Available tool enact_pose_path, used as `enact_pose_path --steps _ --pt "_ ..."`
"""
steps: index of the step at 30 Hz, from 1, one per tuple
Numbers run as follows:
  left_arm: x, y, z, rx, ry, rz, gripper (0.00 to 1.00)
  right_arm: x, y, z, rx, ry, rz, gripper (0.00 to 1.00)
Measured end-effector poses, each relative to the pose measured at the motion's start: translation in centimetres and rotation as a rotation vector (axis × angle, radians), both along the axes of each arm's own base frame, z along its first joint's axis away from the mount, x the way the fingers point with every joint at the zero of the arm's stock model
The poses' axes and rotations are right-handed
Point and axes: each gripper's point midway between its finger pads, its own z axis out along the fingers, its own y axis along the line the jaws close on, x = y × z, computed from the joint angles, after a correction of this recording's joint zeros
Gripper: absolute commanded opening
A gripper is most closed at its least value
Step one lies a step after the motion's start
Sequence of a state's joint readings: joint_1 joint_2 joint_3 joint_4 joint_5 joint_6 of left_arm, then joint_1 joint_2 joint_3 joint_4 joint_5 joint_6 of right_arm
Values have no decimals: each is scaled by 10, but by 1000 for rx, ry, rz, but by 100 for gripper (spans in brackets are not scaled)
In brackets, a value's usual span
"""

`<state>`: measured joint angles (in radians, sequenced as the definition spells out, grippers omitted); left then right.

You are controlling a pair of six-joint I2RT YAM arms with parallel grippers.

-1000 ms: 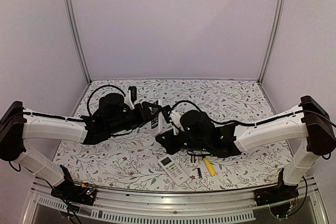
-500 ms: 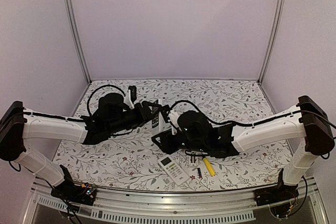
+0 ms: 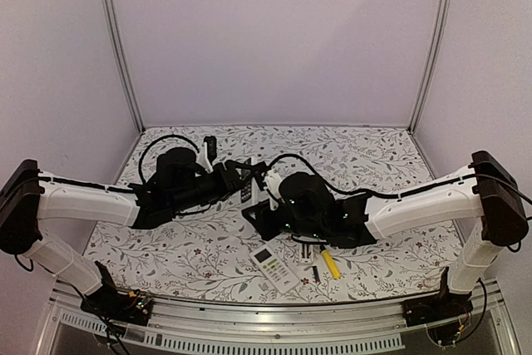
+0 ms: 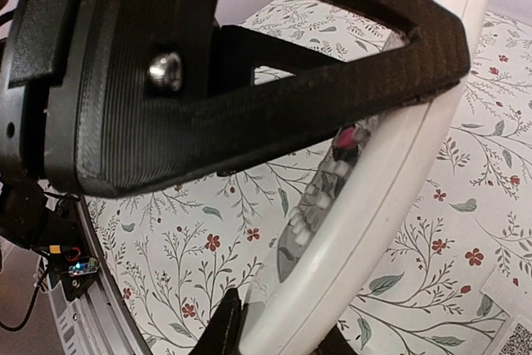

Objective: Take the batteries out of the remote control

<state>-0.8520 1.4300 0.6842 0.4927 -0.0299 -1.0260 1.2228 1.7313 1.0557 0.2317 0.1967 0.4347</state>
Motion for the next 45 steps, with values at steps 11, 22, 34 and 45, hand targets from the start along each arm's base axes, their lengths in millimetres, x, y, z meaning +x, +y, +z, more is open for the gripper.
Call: enact_pose_path --steps 11,22,34,45 --pt "4 3 2 -8 -4 4 30 2 -3 -3 10 8 -11 16" --pt "4 4 -2 -1 5 1 30 1 -6 -10 16 26 -20 15" --pt "2 4 -6 10 19 -9 30 -1 -11 -18 33 47 -32 18" --pt "23 24 -5 13 8 77 30 -14 -19 -32 2 77 -4 22"
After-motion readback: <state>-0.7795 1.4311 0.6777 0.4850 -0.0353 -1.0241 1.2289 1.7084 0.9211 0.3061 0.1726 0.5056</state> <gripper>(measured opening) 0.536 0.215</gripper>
